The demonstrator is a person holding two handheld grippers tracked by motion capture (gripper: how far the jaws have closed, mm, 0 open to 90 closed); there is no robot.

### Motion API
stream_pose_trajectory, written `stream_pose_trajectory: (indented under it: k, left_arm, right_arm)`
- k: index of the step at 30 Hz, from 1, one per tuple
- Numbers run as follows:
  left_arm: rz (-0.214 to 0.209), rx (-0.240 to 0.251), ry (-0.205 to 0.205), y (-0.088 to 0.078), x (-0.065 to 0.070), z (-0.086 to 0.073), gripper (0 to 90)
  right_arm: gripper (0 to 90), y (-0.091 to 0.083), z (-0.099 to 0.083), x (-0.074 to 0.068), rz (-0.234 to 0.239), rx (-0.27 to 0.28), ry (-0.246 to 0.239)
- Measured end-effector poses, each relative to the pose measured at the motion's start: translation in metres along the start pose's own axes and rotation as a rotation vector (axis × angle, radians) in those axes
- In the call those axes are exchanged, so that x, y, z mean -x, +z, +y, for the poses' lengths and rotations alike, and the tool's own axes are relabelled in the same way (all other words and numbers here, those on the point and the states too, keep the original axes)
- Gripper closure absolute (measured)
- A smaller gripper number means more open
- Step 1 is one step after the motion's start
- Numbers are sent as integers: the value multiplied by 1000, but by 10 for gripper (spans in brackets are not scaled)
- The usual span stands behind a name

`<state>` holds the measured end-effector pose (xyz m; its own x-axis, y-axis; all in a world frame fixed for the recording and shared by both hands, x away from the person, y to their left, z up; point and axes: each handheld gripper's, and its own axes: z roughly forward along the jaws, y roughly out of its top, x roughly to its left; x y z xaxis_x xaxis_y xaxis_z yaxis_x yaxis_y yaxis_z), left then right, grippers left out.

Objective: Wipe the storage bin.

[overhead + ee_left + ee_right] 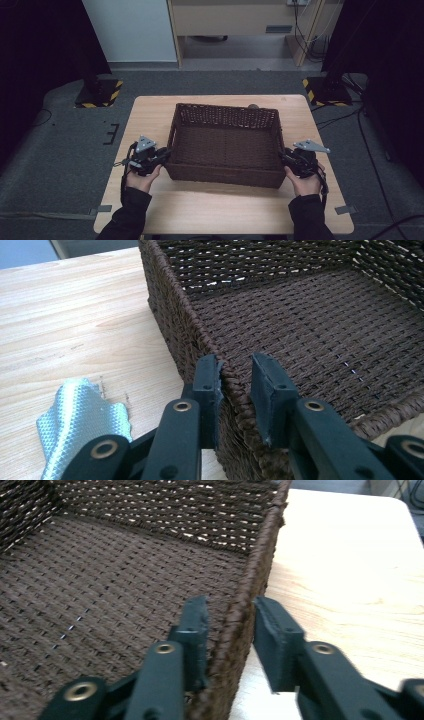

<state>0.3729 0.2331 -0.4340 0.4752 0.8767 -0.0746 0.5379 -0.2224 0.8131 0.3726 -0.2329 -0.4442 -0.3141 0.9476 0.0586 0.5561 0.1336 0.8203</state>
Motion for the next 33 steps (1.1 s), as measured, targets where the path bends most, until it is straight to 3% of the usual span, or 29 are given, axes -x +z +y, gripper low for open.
stream_pose_trajectory:
  k: [5,7,12,13,14,20,24,26,27,28,33]
  left_arm:
    - [0,15,-16,3,-8,5,671]
    - [-24,15,-22,8,-9,5,663]
    - [-28,9,-21,9,-7,4,703]
    - [-29,8,-20,8,-7,4,711]
    - [-32,14,-28,5,-6,2,728]
    - [-31,10,-16,-2,6,-2,722]
    - [-28,15,-9,-4,9,-4,717]
    - [-32,24,-11,-5,9,-5,707]
    - [-44,25,-19,-5,8,-5,707]
    - [-42,25,-23,-6,8,-5,636]
    - [-25,54,-34,-20,-1,-7,584]
  right_arm:
    - [719,0,2,-2,-21,-9,-24]
    - [723,2,3,1,-11,-6,-22]
    - [719,3,4,4,-1,-2,-18]
    - [706,3,4,4,-2,2,-20]
    - [629,2,4,3,-11,9,-15]
    - [555,0,5,2,17,3,-5]
    - [613,3,3,0,-30,-24,-32]
    - [731,7,0,3,-52,-59,-28]
    - [731,7,0,3,-52,-59,-28]
    - [755,6,0,6,-36,-65,-13]
    - [774,6,1,3,-47,-71,-33]
